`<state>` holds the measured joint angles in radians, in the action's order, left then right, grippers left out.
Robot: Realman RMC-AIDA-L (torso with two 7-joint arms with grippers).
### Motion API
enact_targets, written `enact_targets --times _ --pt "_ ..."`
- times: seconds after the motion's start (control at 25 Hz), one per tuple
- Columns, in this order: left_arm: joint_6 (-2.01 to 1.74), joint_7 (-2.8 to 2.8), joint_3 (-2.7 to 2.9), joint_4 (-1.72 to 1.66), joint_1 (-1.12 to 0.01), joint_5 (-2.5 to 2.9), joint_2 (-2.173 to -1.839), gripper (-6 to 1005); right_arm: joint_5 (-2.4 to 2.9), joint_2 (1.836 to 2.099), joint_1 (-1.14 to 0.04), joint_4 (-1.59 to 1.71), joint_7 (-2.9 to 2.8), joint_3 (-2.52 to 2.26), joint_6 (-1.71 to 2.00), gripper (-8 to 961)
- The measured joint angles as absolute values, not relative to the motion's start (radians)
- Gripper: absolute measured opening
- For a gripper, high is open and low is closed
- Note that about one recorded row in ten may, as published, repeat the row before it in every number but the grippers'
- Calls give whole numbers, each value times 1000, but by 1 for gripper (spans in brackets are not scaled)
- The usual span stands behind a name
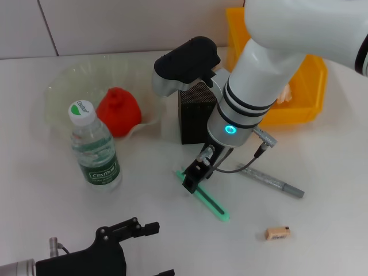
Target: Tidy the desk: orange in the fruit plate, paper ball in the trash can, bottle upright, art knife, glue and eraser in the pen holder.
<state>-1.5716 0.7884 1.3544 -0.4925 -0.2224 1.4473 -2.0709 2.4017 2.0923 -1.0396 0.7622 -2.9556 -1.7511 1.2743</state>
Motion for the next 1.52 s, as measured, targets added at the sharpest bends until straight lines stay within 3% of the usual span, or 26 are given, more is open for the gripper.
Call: enact_targets --times 0.52,0.72,1.52 --pt "-1573 788 1354 -492 -222 1450 -2071 786 2403 2092 -1040 762 -2955 -1752 1274 425" --pt "-1573 788 1354 -492 -222 1450 -2071 786 2404 2092 -1041 762 -2954 -1752 1277 315" --pt "-1571 788 1361 -492 -225 1450 -2071 786 2395 2092 -1052 742 -2954 -1773 1273 317"
